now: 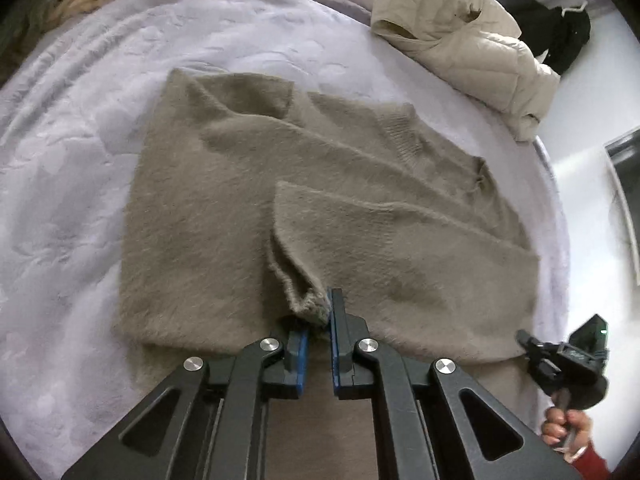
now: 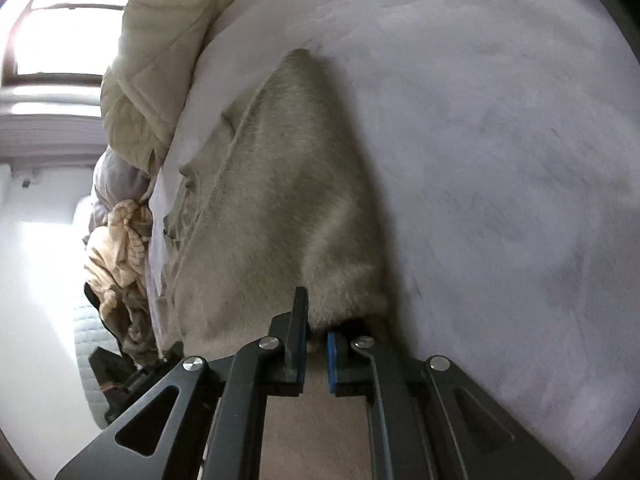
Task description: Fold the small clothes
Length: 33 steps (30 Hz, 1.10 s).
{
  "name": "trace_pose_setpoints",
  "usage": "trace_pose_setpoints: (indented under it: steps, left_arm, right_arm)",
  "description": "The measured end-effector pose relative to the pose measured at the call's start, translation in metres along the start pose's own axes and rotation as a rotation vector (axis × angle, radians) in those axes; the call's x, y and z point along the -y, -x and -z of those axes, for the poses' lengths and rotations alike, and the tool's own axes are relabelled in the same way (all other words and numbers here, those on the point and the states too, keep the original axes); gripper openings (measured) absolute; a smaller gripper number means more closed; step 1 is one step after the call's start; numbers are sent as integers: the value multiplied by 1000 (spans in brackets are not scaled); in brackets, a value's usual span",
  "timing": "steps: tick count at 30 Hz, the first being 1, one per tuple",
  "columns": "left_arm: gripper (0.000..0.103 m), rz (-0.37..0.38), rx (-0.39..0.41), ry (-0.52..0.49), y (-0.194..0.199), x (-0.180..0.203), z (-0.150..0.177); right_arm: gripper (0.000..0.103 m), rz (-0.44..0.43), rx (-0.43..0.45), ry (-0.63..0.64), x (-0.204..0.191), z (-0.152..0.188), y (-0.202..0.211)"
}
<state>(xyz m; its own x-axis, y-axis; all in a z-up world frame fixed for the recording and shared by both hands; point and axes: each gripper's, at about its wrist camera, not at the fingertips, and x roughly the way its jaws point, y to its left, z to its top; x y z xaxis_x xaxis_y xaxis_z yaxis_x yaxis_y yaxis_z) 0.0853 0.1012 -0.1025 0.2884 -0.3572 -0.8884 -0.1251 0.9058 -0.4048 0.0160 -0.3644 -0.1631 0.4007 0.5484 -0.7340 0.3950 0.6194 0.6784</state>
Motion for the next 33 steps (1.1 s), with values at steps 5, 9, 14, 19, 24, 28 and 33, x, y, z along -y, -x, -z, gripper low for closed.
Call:
trace_pose_setpoints:
  steps: [5, 9, 14, 19, 24, 28, 33]
  left_arm:
    - [81, -151, 49, -43, 25, -7, 5]
    - [81, -147, 38, -27, 35, -17, 1]
    - [80, -167, 23, 21, 28, -27, -3]
    - [81, -166, 15, 55, 34, -52, -9]
    - [80, -75, -63, 118, 23, -80, -18]
    - [28, -57, -58, 64, 15, -67, -24]
    - [24, -165, -25, -8, 18, -63, -22]
  right_arm:
    - [28, 55, 60, 42, -8, 9, 33]
    - [54, 72, 131, 67, -5, -11, 51]
    - [52, -35, -22, -3, 18, -38, 13]
    - [43, -56, -75, 45, 10, -38, 7]
    - [43, -82, -83, 29, 17, -36, 7]
    - [14, 34, -88, 96, 0, -36, 6]
    - [14, 177, -78, 219, -15, -36, 8]
